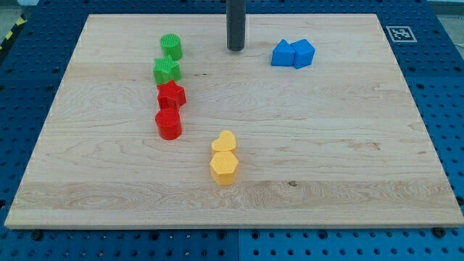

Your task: Move blue triangle and blue cube down a bit

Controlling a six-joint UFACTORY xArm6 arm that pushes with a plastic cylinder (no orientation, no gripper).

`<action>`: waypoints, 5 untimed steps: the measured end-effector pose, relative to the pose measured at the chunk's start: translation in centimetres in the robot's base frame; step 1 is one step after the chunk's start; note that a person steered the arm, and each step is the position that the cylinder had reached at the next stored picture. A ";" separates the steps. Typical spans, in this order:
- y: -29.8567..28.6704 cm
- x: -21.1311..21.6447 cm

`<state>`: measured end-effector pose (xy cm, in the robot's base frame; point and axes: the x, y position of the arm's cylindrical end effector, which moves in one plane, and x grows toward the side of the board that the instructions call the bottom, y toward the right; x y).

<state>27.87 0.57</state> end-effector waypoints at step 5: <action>9.6 4.7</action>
